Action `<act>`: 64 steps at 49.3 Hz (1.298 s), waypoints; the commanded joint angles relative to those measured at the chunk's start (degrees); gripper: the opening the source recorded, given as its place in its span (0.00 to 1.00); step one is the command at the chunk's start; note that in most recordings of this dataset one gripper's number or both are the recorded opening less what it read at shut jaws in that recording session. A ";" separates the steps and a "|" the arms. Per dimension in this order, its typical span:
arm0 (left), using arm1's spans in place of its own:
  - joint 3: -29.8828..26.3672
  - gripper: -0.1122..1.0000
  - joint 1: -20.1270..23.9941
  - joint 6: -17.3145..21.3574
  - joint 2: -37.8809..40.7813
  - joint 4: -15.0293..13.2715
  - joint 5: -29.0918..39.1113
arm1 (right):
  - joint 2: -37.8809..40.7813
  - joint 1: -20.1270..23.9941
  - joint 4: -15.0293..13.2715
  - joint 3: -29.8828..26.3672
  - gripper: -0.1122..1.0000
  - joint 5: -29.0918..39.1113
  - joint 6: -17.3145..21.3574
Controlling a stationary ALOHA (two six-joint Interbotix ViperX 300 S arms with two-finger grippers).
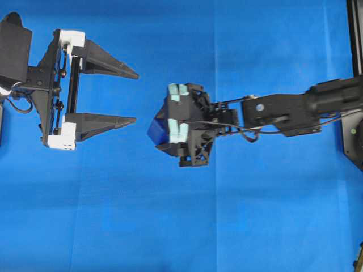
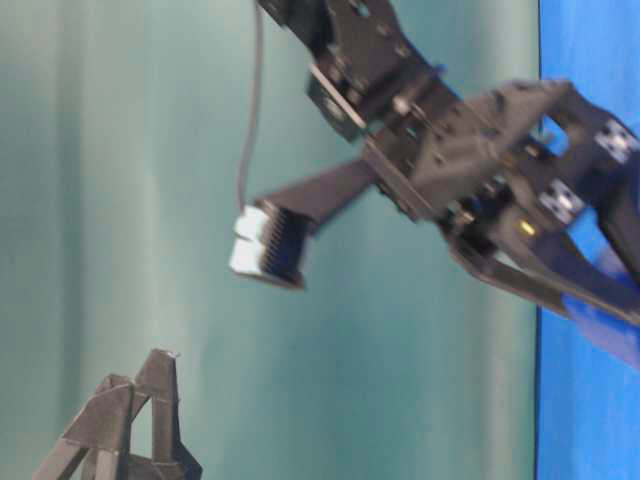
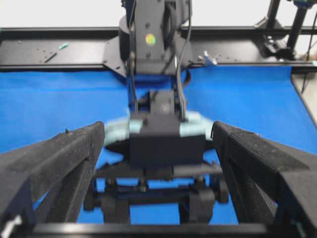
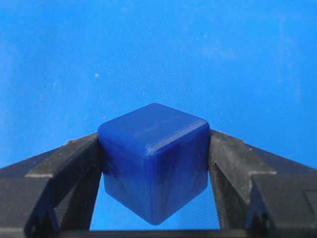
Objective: Handover the blue block to the right arm after grasping it with the left arm, then place it in the designated position.
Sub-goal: 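Carry the cube with the right gripper and lower it to the table, then open the right gripper to release the cube on the table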
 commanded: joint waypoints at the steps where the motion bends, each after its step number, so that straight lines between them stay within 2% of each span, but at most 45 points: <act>1: -0.62 0.94 0.18 0.09 -1.49 0.09 -0.18 | 0.79 0.00 0.18 -2.29 0.60 -0.70 0.35; 14: -0.53 0.94 0.35 0.26 -1.49 0.09 -0.09 | 5.27 0.00 0.18 -3.87 0.60 -1.76 2.64; 28: -0.62 0.94 0.70 0.26 -1.49 0.09 0.18 | 6.77 0.09 0.26 -3.96 0.60 -4.04 3.25; 49: -0.62 0.94 0.79 0.53 -1.49 0.09 0.18 | 6.86 0.09 0.26 -3.96 0.61 -4.04 3.96; 57: -0.62 0.94 0.79 0.26 -1.49 0.09 0.26 | 6.68 0.00 0.26 -3.96 0.94 -3.96 3.96; 59: -0.62 0.94 0.79 0.18 -1.49 0.09 0.26 | 6.68 0.09 0.26 -3.96 0.96 -3.87 3.96; 64: -0.53 0.94 0.79 0.18 -1.49 0.09 0.44 | 6.06 0.00 0.26 -3.87 0.88 -3.60 4.04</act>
